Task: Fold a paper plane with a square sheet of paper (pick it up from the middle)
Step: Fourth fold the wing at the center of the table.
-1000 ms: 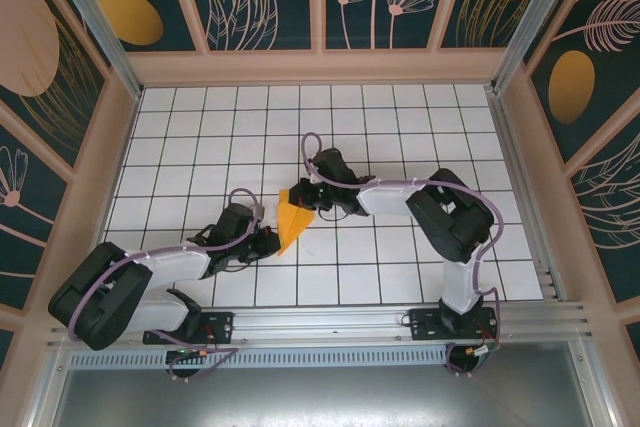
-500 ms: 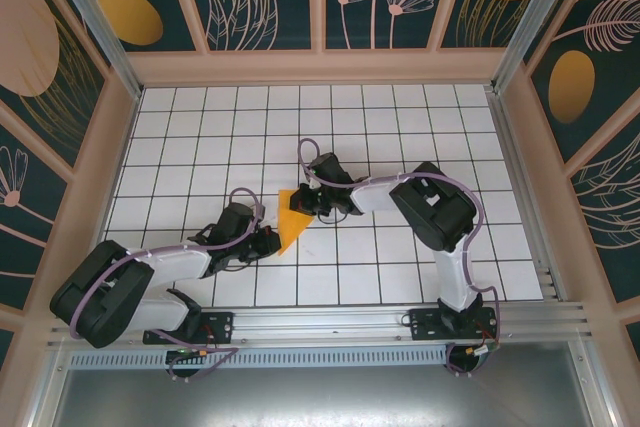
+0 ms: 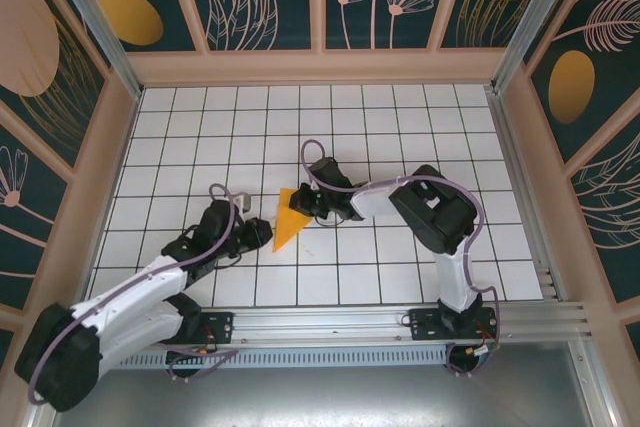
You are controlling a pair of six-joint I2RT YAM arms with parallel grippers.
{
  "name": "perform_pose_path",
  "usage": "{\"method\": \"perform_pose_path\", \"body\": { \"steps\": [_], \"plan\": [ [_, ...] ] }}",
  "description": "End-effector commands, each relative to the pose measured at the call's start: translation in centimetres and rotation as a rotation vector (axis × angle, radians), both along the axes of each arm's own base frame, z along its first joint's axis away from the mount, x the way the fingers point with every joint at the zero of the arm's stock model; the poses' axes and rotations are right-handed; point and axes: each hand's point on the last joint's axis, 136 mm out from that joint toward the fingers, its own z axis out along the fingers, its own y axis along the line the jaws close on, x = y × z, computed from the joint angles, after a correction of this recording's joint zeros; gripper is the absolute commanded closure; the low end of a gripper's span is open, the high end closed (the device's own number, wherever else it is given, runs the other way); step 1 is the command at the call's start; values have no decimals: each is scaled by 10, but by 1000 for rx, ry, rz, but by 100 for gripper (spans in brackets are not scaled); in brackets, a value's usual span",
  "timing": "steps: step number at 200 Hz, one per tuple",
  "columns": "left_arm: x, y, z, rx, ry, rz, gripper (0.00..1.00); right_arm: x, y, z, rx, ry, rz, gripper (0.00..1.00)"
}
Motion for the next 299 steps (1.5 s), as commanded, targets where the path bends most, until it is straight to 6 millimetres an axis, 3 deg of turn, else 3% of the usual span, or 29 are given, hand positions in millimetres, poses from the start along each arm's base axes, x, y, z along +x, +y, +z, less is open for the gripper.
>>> {"method": "perform_pose_path", "body": {
  "steps": [1,44,121,145,176,212,243,275,299],
  "plan": [
    [8,7,12,10,-35,62,87,-23,-40,-58,-208,122,-125,98],
    [23,-1,25,-50,-108,76,90,-23,-42,-56,-221,107,-160,98],
    [31,-31,16,-138,-49,6,93,-24,-36,-57,-194,119,-148,98],
    [31,-40,5,-151,0,-25,93,-24,-40,-52,-206,102,-159,98],
    [29,-36,-23,-109,63,1,95,-24,-39,-53,-201,107,-158,98],
    [31,-51,-26,-145,50,-71,96,-24,-36,-56,-207,117,-149,98],
    [31,-32,-67,-24,135,14,97,-24,-35,-53,-200,111,-147,98],
    [6,-4,-117,134,295,63,100,-17,-31,-40,-201,68,-127,97],
    [-11,6,-130,158,333,54,100,-6,-25,-16,-198,-8,-93,96]
  ]
}}
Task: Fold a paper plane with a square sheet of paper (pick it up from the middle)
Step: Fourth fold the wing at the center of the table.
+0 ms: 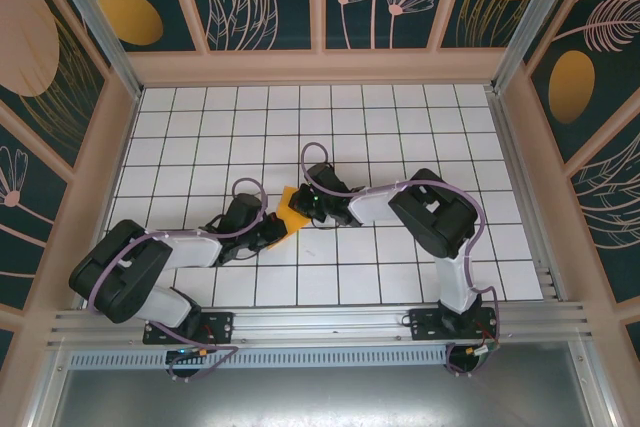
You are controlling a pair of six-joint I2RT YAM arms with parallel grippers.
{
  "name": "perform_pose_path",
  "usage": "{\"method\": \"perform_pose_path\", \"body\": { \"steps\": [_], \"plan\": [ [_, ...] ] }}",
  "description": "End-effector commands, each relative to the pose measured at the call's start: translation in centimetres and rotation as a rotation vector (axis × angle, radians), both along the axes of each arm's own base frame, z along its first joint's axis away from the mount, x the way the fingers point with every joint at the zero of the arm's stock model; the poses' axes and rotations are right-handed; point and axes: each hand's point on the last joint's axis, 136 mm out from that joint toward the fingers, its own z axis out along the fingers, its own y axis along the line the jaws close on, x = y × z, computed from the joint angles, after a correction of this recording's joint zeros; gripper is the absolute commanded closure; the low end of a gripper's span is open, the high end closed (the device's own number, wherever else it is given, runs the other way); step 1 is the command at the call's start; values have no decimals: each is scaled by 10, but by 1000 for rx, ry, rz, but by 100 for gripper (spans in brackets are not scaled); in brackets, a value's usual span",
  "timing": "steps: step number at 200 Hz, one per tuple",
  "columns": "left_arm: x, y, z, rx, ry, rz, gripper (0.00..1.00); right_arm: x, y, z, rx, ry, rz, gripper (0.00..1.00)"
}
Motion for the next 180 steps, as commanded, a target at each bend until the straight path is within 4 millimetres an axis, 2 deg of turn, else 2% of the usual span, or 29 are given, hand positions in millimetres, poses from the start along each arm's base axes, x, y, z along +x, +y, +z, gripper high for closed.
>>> {"method": "perform_pose_path", "body": {
  "steps": [1,11,44,57,107,156,180],
  "plan": [
    [-36,34,-47,159,144,21,100,-9,-23,-16,-163,9,27,96],
    [-39,36,-46,163,138,15,100,-4,-21,-6,-152,-18,40,96],
    [-34,35,-39,172,98,-4,100,-3,6,28,-51,-109,138,96],
    [-35,35,-38,157,92,3,100,-4,13,33,-42,-129,160,96],
    [-39,34,-38,128,103,7,100,-6,17,24,-49,-102,174,96],
    [-39,28,-39,109,114,-12,100,-18,26,20,-11,-88,243,95],
    [-40,29,-40,111,117,-6,100,-22,31,12,18,-58,247,95]
  ]
}}
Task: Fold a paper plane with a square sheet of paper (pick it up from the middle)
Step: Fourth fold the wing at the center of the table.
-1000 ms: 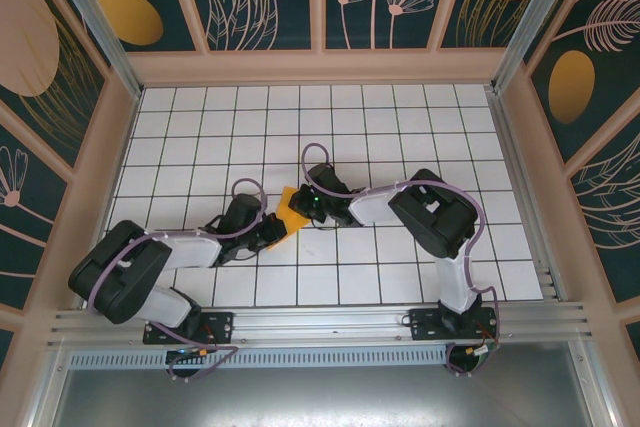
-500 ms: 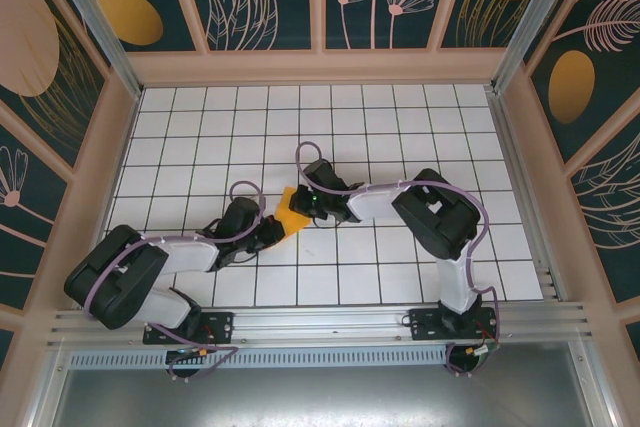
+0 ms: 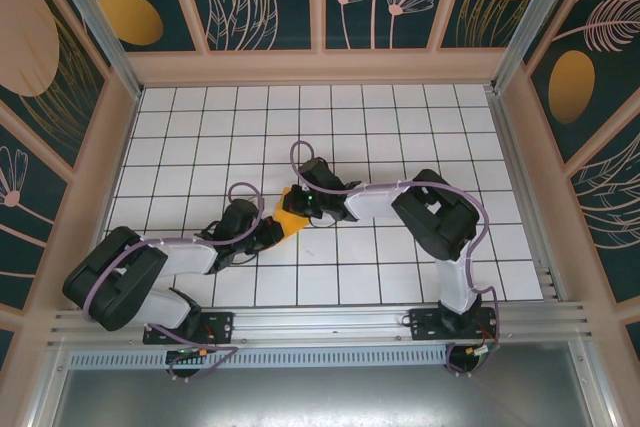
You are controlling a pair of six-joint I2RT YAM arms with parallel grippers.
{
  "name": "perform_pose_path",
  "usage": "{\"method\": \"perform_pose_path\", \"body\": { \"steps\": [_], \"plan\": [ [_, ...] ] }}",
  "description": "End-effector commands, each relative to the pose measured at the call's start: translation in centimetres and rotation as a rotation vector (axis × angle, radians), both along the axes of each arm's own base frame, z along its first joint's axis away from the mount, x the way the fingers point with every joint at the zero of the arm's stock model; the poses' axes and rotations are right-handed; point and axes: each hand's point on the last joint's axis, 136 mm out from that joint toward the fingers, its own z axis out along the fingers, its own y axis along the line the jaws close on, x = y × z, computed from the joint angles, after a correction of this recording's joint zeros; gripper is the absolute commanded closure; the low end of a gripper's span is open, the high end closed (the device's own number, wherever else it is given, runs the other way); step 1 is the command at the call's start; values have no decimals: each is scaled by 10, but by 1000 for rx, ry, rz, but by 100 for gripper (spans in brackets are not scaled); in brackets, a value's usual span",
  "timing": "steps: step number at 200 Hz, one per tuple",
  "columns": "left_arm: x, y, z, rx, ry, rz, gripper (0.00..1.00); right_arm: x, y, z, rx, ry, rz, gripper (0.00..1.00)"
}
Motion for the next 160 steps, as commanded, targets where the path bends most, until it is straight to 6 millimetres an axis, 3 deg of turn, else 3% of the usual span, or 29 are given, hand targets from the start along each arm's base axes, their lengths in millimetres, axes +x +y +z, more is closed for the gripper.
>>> {"method": "perform_pose_path", "body": {
  "steps": [1,30,85,129,160],
  "plan": [
    [-34,23,-42,113,167,3,100,-7,13,-6,45,21,50,95],
    [-33,21,-42,108,168,-5,100,-6,12,-23,30,54,53,96],
    [-36,19,-45,112,176,-29,100,18,-28,-54,-57,93,-47,95],
    [-38,20,-48,113,186,-25,100,42,-46,-45,-105,55,-83,94],
    [-39,20,-50,115,185,-36,100,63,-78,-46,-151,35,-167,94]
  ]
}}
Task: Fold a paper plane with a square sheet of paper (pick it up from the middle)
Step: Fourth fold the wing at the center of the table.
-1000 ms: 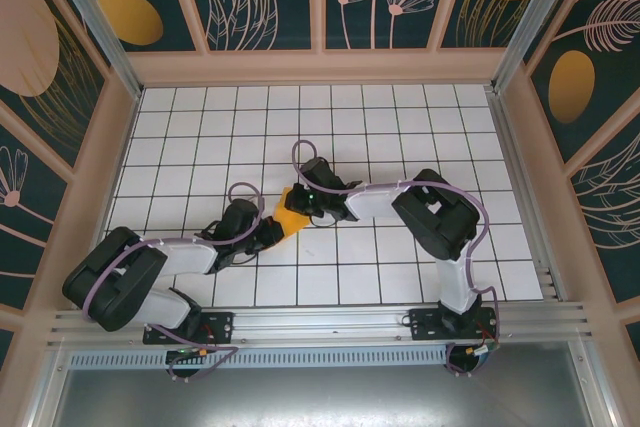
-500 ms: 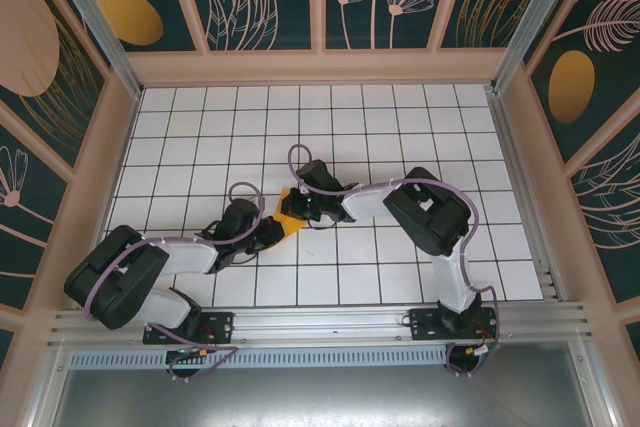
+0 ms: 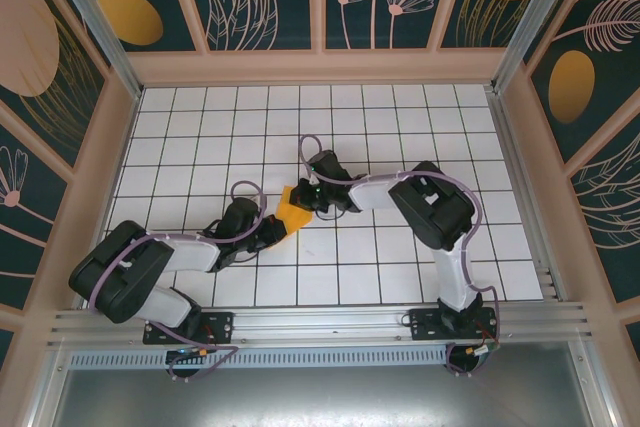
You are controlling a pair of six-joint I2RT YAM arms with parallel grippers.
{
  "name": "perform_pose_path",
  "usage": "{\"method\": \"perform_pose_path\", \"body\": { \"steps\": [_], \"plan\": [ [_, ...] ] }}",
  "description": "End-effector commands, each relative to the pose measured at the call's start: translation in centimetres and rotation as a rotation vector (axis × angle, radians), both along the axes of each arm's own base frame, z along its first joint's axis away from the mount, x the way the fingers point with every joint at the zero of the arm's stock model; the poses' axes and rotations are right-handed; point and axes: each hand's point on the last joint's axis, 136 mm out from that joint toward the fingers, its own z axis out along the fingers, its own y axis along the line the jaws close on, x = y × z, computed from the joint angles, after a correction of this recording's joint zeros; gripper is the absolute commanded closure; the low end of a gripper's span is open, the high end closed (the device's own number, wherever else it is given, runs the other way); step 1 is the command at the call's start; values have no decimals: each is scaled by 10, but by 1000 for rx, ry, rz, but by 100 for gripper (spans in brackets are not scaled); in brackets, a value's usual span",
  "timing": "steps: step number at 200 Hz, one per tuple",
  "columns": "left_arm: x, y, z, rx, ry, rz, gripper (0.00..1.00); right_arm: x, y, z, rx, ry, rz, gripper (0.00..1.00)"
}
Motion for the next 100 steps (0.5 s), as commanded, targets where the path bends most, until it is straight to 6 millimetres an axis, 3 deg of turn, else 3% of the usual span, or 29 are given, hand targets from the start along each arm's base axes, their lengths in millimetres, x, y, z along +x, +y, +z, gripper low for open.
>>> {"method": "perform_pose_path", "body": {
  "steps": [1,29,66,87,100],
  "plan": [
    [-43,27,-50,143,191,-20,100,33,-58,-29,-175,-18,-151,94],
    [-43,26,-50,141,191,-23,100,49,-78,-28,-161,-12,-189,93],
    [-44,26,-51,135,193,-30,100,68,-88,-1,-191,-75,-209,93],
    [-44,26,-49,133,185,-33,100,71,-83,22,-158,-109,-199,92],
    [-43,24,-48,131,183,-38,100,65,-69,42,-95,-140,-163,91]
  ]
}}
